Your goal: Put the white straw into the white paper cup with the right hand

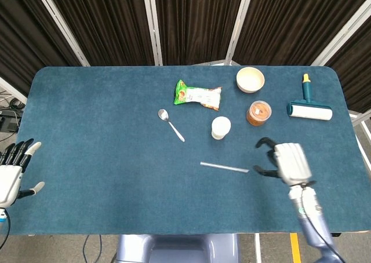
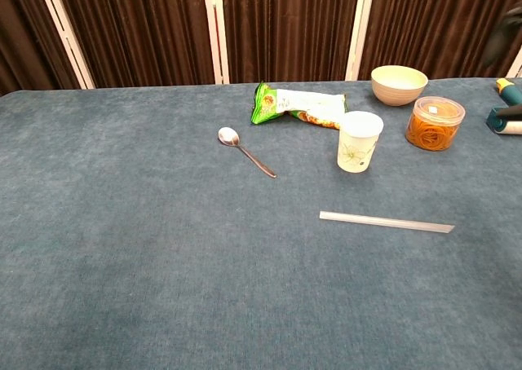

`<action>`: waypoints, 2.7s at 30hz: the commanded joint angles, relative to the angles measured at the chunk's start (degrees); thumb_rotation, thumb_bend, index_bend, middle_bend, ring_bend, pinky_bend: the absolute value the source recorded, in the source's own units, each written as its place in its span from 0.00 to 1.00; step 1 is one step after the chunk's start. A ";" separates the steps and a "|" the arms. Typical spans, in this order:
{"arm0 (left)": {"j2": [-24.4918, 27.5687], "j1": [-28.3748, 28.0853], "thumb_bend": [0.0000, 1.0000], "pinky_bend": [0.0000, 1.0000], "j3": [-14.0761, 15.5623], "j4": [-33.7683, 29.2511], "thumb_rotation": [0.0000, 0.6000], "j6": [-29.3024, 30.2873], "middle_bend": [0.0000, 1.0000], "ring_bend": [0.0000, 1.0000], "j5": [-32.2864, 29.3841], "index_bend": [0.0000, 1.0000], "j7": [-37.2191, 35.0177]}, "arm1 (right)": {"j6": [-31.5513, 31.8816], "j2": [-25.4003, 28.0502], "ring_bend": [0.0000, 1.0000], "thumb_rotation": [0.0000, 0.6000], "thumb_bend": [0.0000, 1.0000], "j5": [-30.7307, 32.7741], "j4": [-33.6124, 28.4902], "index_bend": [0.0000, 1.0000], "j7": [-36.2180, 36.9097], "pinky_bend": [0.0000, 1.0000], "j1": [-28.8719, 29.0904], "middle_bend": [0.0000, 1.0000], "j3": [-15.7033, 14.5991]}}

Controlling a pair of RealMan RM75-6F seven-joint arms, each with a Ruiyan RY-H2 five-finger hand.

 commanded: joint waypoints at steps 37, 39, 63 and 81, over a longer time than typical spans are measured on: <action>0.29 -0.32 0.20 0.00 -0.17 -0.41 1.00 -0.73 0.00 0.00 -0.60 0.07 0.08 | -4.69 -25.83 0.99 1.00 0.27 32.64 12.98 0.50 -17.18 1.00 14.94 1.00 2.35; 0.33 -0.36 0.20 0.00 -0.19 -0.42 1.00 -0.79 0.00 0.00 -0.63 0.07 0.03 | -4.90 -26.21 0.99 1.00 0.27 33.49 13.61 0.50 -17.52 1.00 15.36 1.00 2.36; 0.41 -0.40 0.19 0.00 -0.12 -0.34 1.00 -0.87 0.00 0.00 -0.56 0.07 -0.21 | -5.95 -32.82 0.99 1.00 0.27 37.90 24.52 0.50 -16.21 1.00 17.51 1.00 2.98; 0.42 -0.39 0.20 0.00 -0.11 -0.36 1.00 -0.88 0.00 0.00 -0.60 0.07 -0.20 | -7.73 -34.55 0.99 1.00 0.31 39.76 28.88 0.50 -15.76 1.00 17.52 1.00 2.97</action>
